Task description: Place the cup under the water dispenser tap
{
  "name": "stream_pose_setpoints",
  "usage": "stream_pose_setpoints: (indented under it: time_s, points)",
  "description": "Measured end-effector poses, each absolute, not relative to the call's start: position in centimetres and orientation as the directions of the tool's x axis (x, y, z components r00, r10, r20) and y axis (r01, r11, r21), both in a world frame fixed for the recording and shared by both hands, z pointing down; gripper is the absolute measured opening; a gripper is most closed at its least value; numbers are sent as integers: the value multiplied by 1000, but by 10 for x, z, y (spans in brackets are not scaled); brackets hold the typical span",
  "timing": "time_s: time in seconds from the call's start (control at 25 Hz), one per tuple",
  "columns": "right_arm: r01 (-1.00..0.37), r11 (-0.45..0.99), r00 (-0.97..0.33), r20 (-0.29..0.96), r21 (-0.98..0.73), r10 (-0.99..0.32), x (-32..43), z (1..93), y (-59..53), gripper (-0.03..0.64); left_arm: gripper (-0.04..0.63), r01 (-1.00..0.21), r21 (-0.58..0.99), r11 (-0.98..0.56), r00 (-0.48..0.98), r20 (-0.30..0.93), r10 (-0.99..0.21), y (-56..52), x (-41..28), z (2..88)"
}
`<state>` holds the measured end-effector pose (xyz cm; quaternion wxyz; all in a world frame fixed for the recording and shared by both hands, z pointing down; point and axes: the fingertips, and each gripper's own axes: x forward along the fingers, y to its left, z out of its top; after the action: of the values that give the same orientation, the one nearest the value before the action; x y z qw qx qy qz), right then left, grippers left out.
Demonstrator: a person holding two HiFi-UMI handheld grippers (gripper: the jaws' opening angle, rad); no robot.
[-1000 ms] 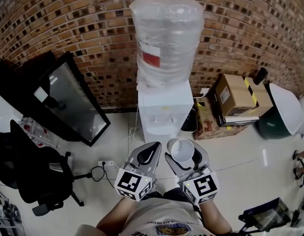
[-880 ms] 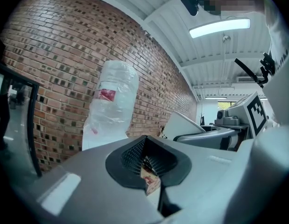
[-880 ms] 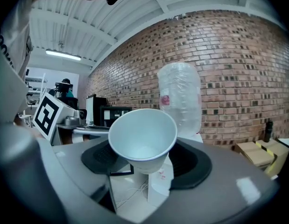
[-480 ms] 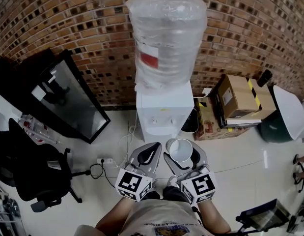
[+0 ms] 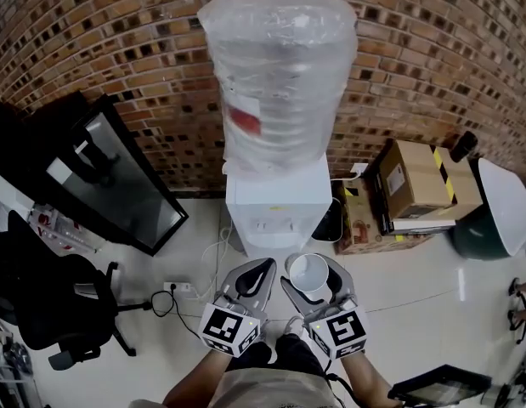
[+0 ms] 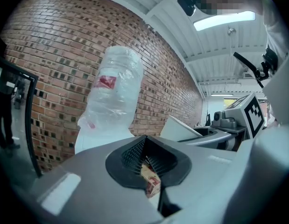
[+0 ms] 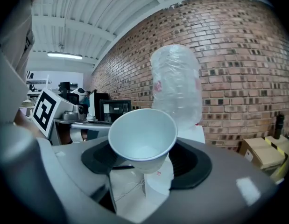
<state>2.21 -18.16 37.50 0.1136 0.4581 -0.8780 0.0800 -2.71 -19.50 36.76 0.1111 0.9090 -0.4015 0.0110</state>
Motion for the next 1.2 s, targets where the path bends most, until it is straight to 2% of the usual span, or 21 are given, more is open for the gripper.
stream_pose_setpoints:
  time_s: [0.64,0.96,1.2]
  points:
    - [-845,534,-506,322,1,-801,28,498,-235,333,0,-750,184,-635,655,84,-751,-248,-26,467]
    - [-851,524,-499,344,-23,-796,29,567,-255,333,3,-734,180,-654,677,128,-725,-255,-17,547]
    - [-844,536,-499,388,-15,-775,31,635,-264,333,3,-735,217,-643,673,108,-732,-261,-20,595]
